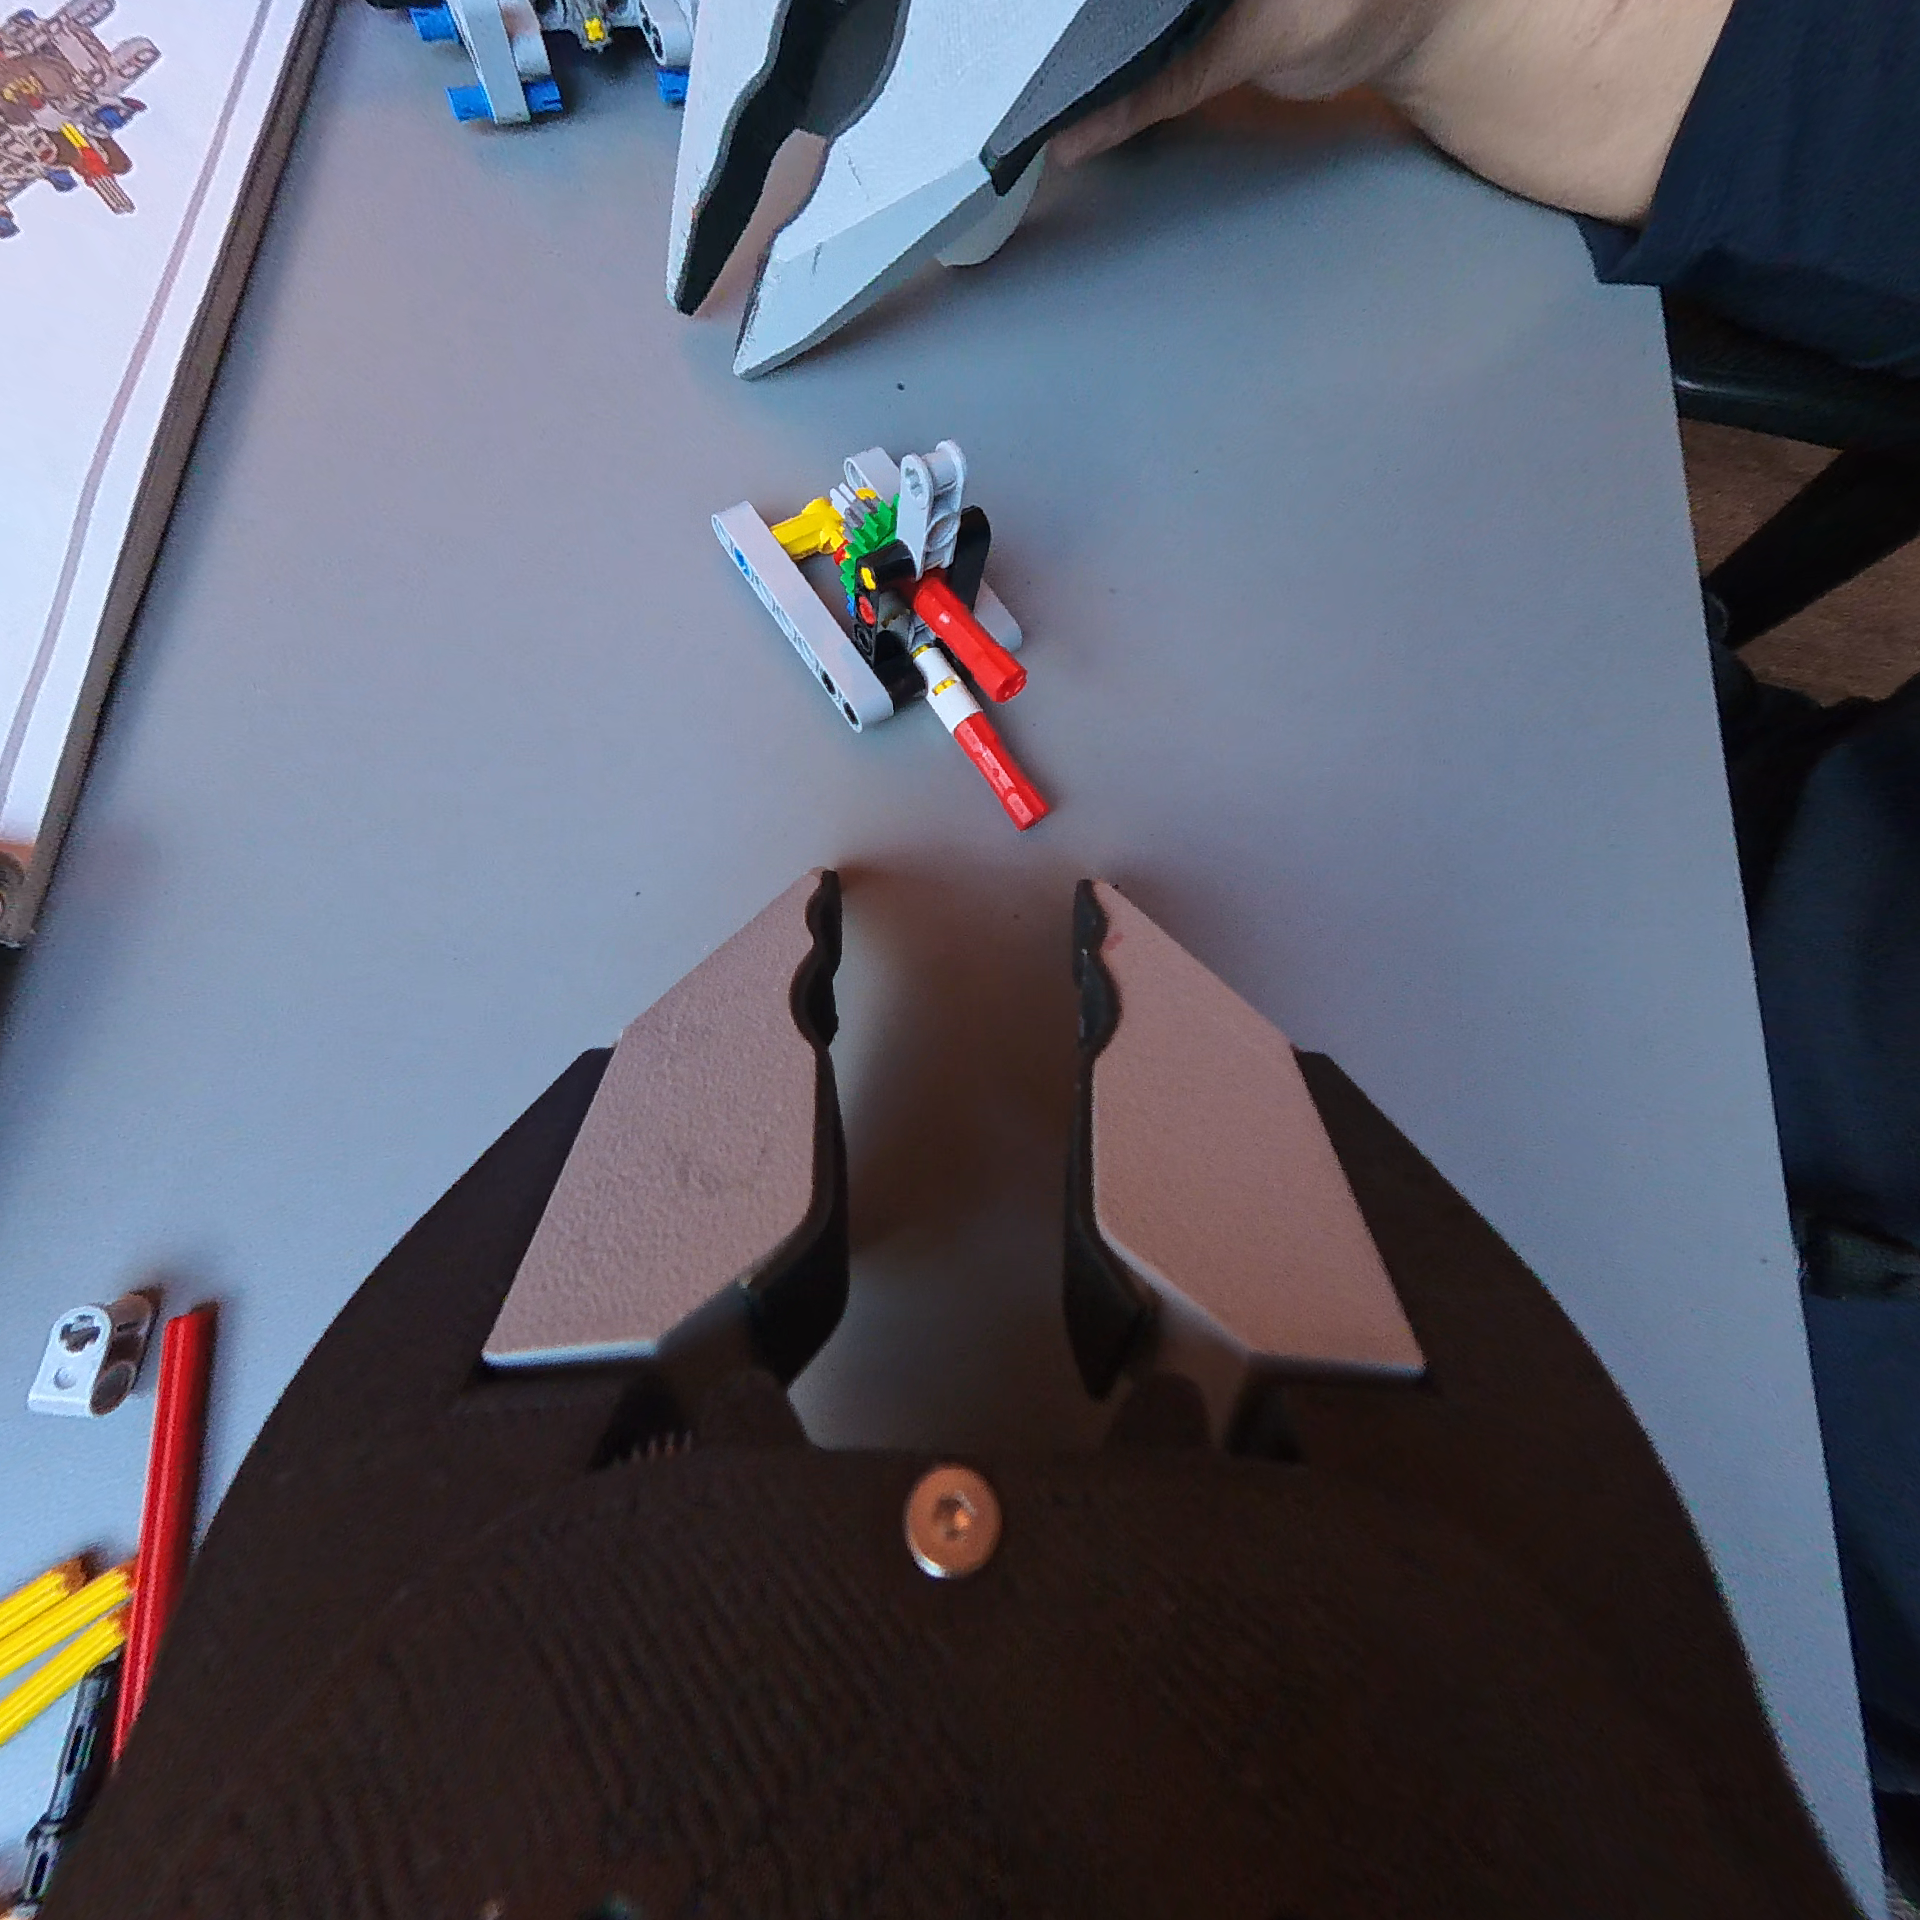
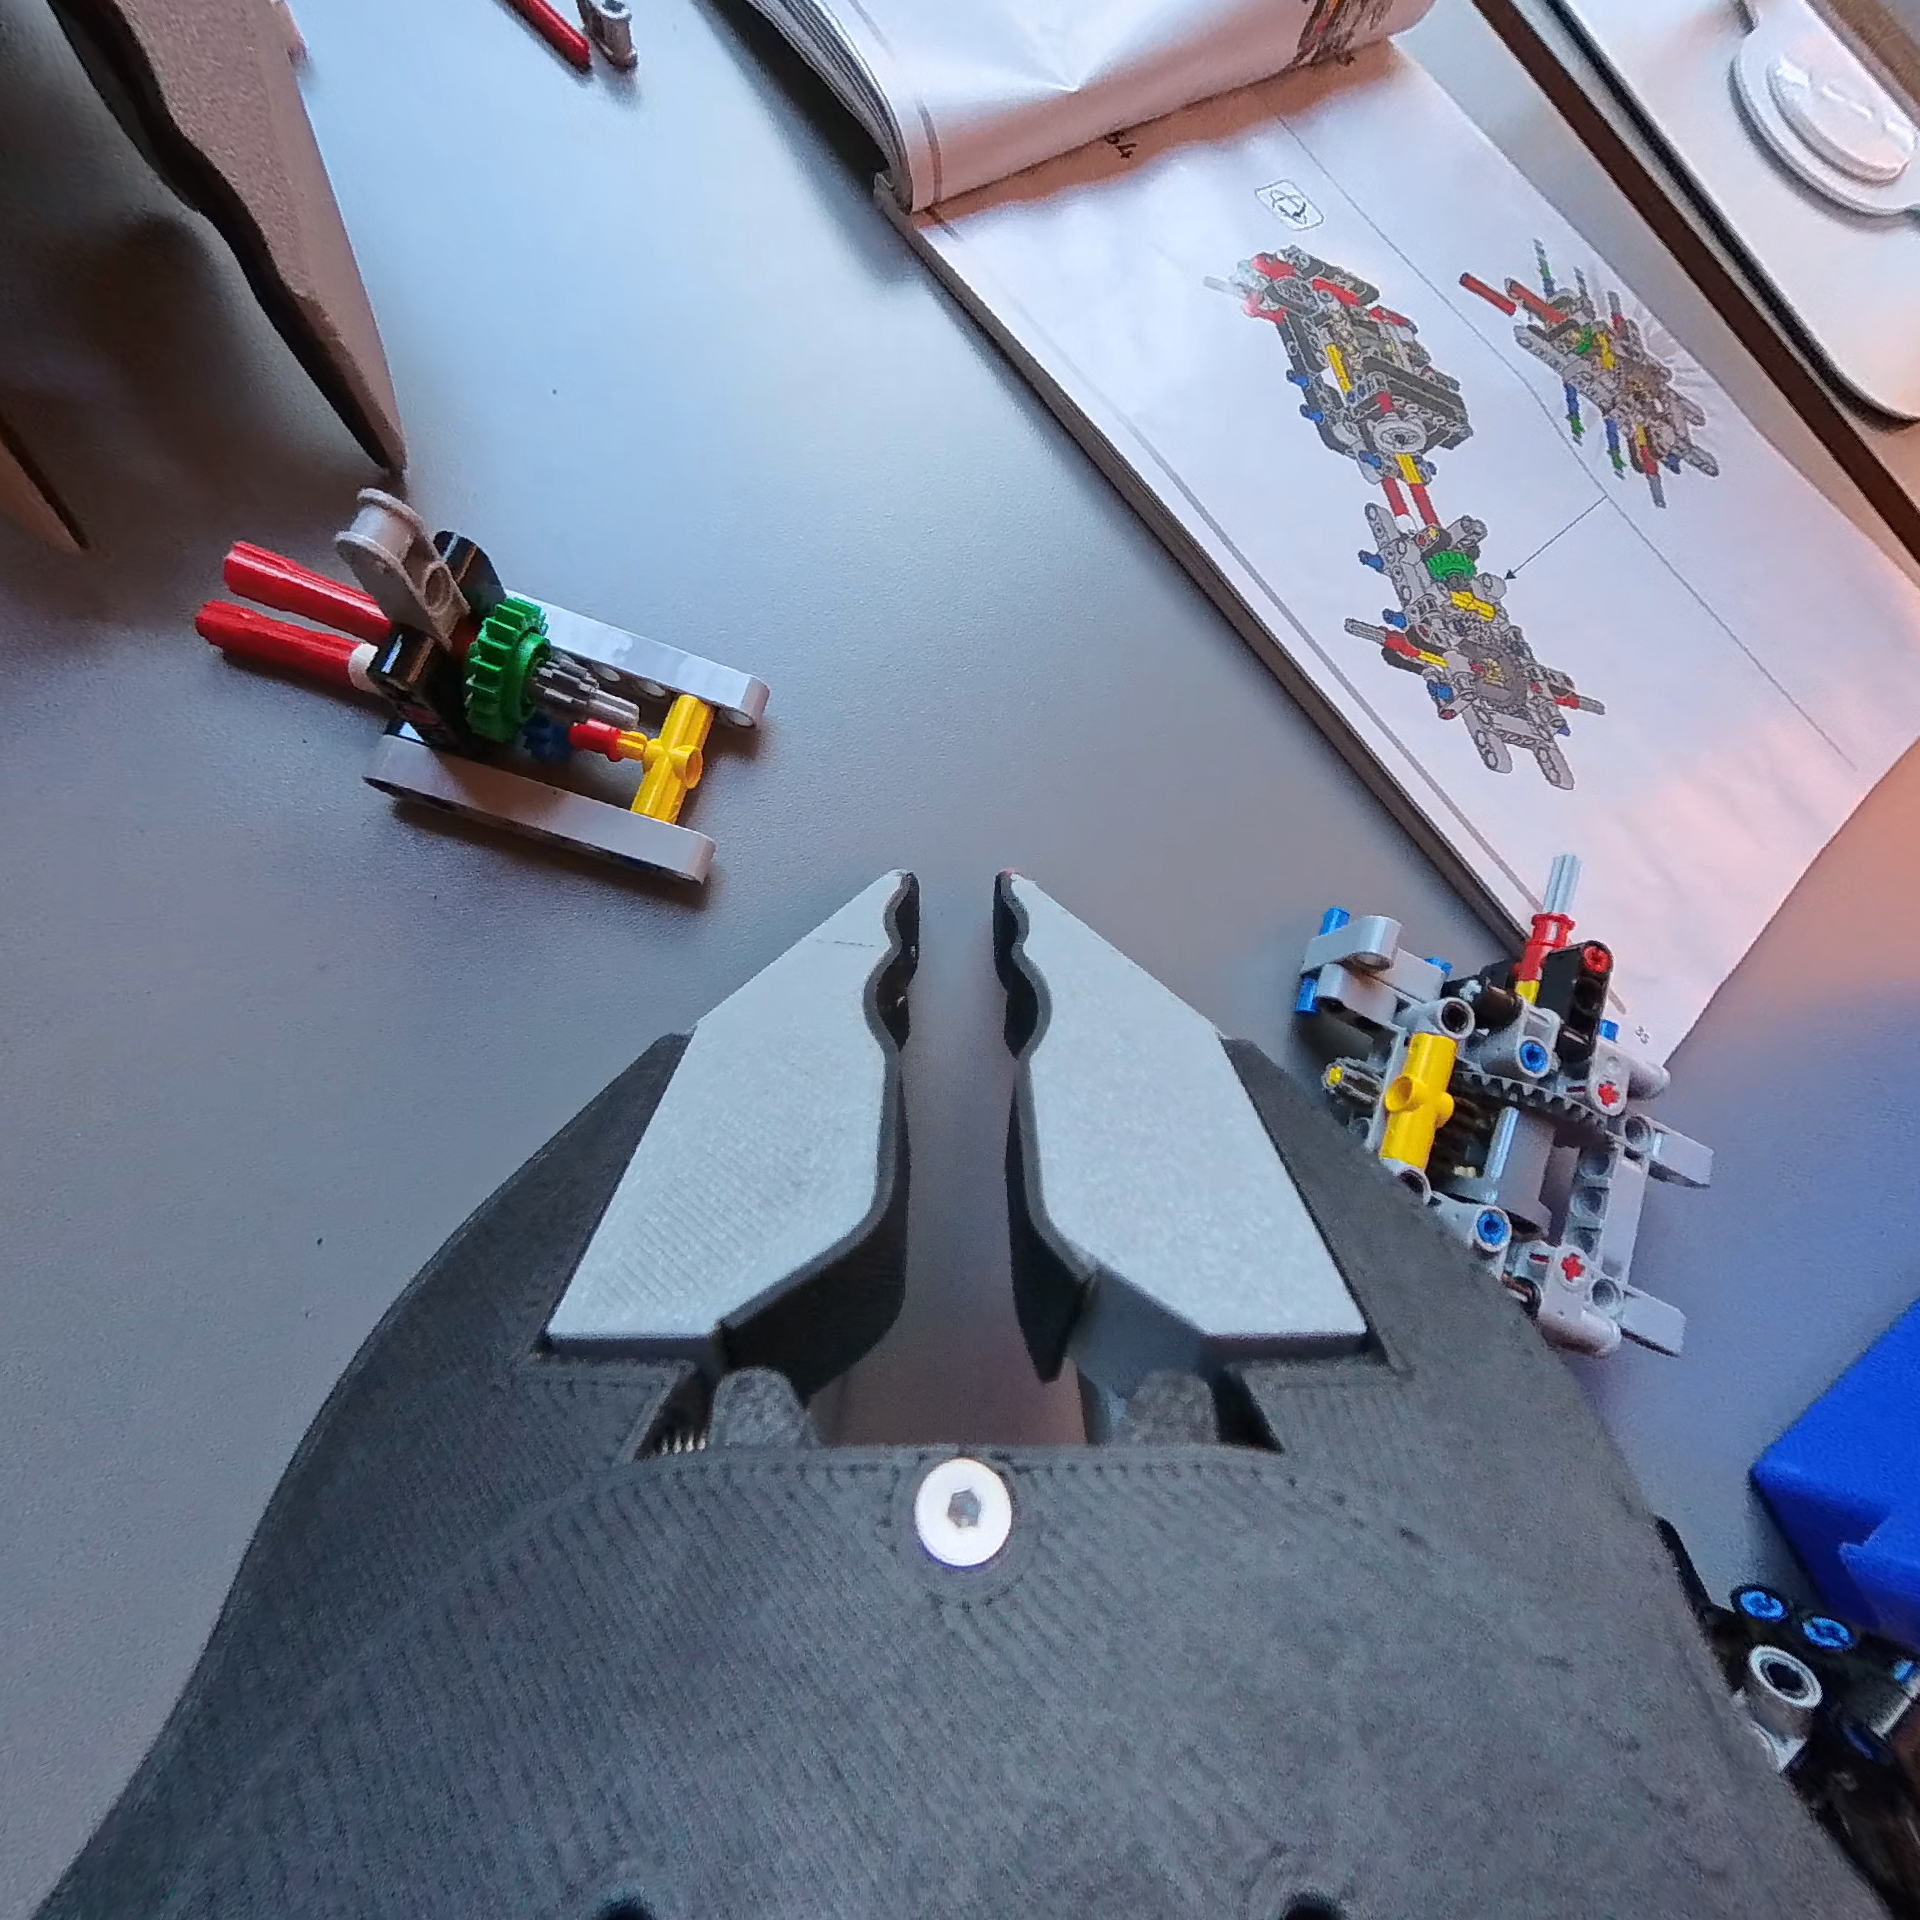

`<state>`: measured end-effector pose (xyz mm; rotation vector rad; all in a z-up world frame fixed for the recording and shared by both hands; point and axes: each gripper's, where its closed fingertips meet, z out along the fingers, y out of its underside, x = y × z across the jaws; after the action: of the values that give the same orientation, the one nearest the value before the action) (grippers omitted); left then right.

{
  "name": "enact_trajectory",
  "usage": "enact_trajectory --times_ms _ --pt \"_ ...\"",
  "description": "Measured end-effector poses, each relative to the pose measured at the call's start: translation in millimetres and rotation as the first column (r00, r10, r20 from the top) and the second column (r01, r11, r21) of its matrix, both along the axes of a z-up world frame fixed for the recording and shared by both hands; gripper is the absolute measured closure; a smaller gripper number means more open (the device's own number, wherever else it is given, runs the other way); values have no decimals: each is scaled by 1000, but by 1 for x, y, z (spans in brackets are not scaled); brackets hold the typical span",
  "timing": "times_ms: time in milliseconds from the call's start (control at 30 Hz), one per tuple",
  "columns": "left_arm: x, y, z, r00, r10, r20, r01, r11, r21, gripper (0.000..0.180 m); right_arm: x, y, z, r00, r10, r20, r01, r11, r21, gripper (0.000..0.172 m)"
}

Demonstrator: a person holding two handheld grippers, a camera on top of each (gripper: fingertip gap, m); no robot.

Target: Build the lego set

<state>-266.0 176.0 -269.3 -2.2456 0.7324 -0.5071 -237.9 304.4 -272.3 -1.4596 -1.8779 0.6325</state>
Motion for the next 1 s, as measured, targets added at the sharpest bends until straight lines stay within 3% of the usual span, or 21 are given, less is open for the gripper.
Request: enact_trajectory --times_ms 1000 --pt "1 1 0 1000 5 -2 -5 1000 2 140 -1 -4 -1 1000 24 2 -24 999 30 168"
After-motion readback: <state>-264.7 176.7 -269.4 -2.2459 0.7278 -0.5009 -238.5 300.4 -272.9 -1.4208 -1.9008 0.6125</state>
